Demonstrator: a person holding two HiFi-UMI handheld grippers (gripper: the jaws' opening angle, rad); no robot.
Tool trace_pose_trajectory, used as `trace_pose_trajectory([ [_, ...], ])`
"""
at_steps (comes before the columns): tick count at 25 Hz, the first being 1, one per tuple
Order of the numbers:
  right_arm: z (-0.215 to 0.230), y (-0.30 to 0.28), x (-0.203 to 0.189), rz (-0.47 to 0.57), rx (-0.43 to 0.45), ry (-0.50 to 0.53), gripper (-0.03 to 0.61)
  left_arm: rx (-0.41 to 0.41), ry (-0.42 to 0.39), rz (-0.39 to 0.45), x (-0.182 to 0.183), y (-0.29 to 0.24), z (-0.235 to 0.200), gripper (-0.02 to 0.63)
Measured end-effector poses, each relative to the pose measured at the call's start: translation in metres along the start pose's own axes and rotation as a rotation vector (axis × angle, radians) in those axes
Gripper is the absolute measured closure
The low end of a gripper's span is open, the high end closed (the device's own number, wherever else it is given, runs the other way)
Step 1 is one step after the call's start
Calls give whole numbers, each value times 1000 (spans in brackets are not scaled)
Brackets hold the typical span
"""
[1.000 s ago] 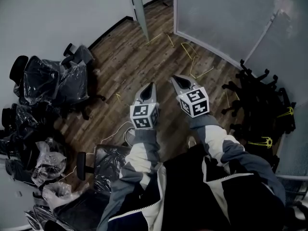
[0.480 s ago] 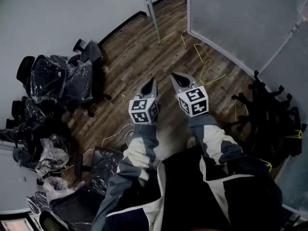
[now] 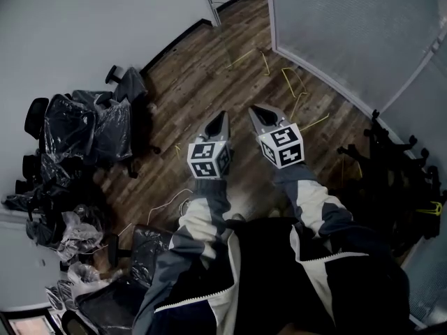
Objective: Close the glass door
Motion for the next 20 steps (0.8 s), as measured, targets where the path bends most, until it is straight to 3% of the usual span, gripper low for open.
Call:
trace_pose_trajectory([
  [10,44,-68,0,-31,-35,36,571,-32,21,1,0,-74,-51,611],
  [20,53,-210,32,-27,-69,94,571,-78,31,64,39,-154,-174,611],
])
Point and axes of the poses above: the fingertips, and each gripper's own axes: y backward along the fingers, z to its right, x out of its top, the point moved 4 cm from there along y, backward along the fingers, and after that the axes turned 5 degrees about z, right-handed, at the moved point
